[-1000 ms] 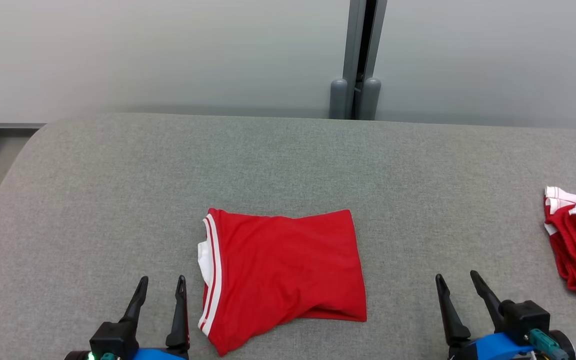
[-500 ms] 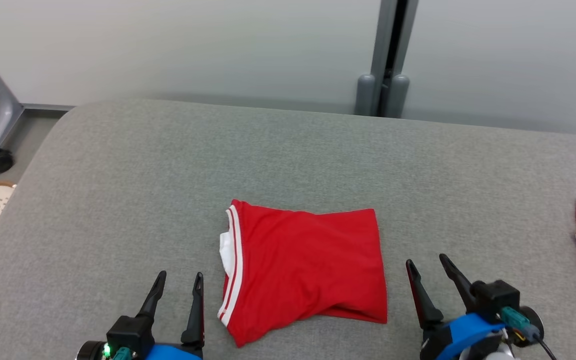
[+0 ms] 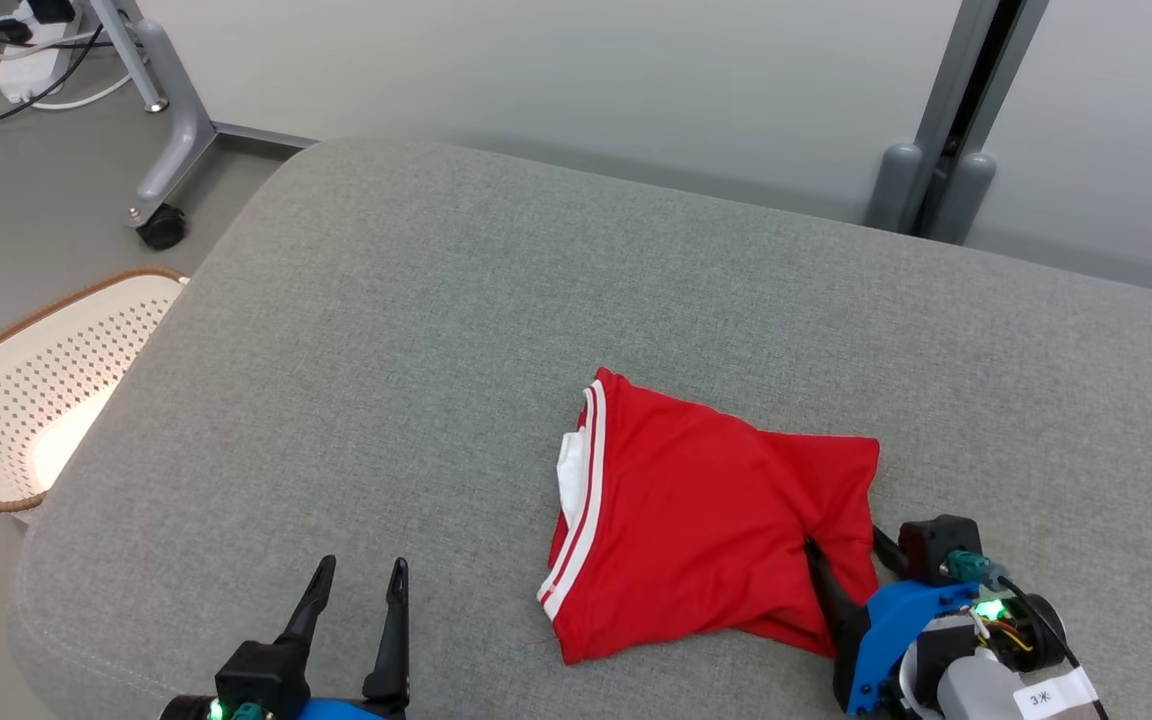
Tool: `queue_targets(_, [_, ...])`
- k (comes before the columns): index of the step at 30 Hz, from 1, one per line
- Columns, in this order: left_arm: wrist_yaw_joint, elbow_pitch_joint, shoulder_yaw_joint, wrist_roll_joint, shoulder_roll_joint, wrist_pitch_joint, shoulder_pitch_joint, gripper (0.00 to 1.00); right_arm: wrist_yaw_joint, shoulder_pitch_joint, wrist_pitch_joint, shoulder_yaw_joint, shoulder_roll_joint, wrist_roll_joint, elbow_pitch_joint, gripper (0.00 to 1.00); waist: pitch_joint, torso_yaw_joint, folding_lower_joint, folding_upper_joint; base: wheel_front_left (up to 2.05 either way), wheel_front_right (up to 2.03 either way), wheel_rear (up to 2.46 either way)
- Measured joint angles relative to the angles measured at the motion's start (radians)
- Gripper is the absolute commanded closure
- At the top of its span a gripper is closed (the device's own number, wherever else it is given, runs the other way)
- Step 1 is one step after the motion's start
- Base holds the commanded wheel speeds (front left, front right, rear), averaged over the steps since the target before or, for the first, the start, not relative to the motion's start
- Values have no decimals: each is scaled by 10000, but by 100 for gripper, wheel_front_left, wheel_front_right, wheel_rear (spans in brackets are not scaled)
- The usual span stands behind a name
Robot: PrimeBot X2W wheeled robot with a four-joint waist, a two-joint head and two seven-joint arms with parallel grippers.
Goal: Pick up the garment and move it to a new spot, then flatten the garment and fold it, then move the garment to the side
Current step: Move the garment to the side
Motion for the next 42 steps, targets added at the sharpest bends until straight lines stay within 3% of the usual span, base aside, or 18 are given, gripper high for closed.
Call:
queue_targets(1, [0, -6, 21, 0, 0, 0, 31, 0, 0, -99, 36, 69, -19, 94, 163, 6, 30, 35, 0, 0, 0, 0, 0])
queue_targets(3, [0, -21, 88, -4, -2, 0, 88, 0, -6, -203, -54, 267, -40, 337, 341, 100, 57, 11, 0, 0, 0, 0, 0])
queue_targets(11, [-4, -194, 163, -42, 0, 0, 100, 0, 50, -407, -876, 359, 180, 347, 688, 100, 190, -1091, 1, 0, 0, 0, 0])
queue_targets(23, [-86, -430, -441, -102, -4, 0, -318, 0, 59, -191, -1078, 309, 144, 447, 320, 100, 445, -4529, 2, 0, 0, 0, 0])
queue_targets(29, [-104, -468, -995, -196, -6, 0, -508, 0, 29, 400, -1064, -151, 98, 259, -86, 100, 343, -5855, 1, 0, 0, 0, 0])
queue_targets(35, [-111, -401, -1436, -228, -12, 0, -553, 0, 17, 719, -1030, -621, 69, -31, -305, 100, 278, -6575, 1, 0, 0, 0, 0])
queue_targets(42, [-146, -253, -1607, -190, 8, 0, -649, 0, 10, 439, -1012, -980, 56, -493, -539, 100, 421, -6527, 1, 0, 0, 0, 0])
